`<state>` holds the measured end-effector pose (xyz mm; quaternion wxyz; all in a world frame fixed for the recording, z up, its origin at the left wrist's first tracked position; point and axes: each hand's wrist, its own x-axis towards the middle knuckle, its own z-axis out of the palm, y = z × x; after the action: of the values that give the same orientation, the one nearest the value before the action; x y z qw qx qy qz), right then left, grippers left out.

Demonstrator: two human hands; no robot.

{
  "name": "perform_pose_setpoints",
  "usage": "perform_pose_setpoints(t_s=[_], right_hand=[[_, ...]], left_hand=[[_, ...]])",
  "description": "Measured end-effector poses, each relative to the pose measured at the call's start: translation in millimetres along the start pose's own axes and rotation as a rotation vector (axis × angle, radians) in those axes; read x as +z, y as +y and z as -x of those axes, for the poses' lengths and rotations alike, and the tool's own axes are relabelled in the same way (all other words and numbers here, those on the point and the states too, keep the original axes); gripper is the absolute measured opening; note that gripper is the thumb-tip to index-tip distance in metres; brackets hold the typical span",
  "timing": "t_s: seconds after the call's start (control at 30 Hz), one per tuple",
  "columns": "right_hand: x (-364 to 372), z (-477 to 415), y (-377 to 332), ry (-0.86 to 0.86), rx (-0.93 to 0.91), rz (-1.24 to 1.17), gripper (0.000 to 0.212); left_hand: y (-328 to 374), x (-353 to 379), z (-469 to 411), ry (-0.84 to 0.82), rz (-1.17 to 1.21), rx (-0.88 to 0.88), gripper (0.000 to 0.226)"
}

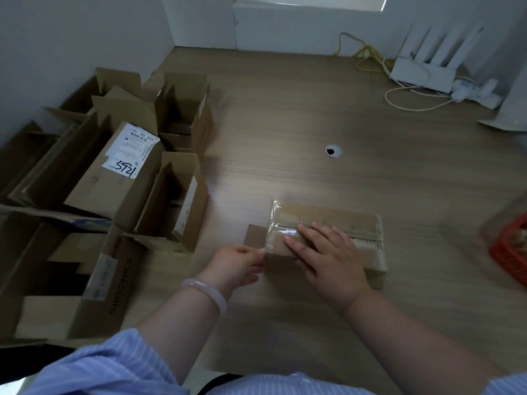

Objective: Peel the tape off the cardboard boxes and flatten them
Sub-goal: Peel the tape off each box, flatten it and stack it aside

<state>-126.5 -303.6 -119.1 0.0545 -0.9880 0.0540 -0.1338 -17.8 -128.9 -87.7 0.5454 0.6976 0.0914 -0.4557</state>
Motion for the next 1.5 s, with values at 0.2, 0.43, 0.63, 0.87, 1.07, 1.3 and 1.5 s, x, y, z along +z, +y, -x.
perform_pose_setpoints(t_s=[0.2,0.43,0.63,0.87,1.07,1.3,1.5], right_hand=[[0,1,0,0.014,-0.002,-0.012,0.041],[0,2,1,0.012,-0.015,-0.021,0.041],[-1,2,0,0.006,-0.013,-0.037,0.041],[-2,4,0,0.01,-0.028,-0.068,0.039],[-3,3,0,-0.027,0.002,-0.115,0.041],[-8,0,-2,-0.032,0.021,-0.136,0.041],[-6,3,-1,-0.033,0.002,-0.131,0.039]], left_hand=[[5,3,1,-0.007,0.119,-0.015,0.016],[10,8,2,-0.019,0.195,-0.1,0.025],[15,7,3,-0.006,0.087,0.021,0.028],[43,-1,1,0.049,0.085,0.21,0.027],[41,0,-13,0.2,-0.128,0.457,0.015],[29,2,-20,0.076,-0.045,0.244,0.035],[31,10,-36,0.171,-0.061,0.326,0.009]])
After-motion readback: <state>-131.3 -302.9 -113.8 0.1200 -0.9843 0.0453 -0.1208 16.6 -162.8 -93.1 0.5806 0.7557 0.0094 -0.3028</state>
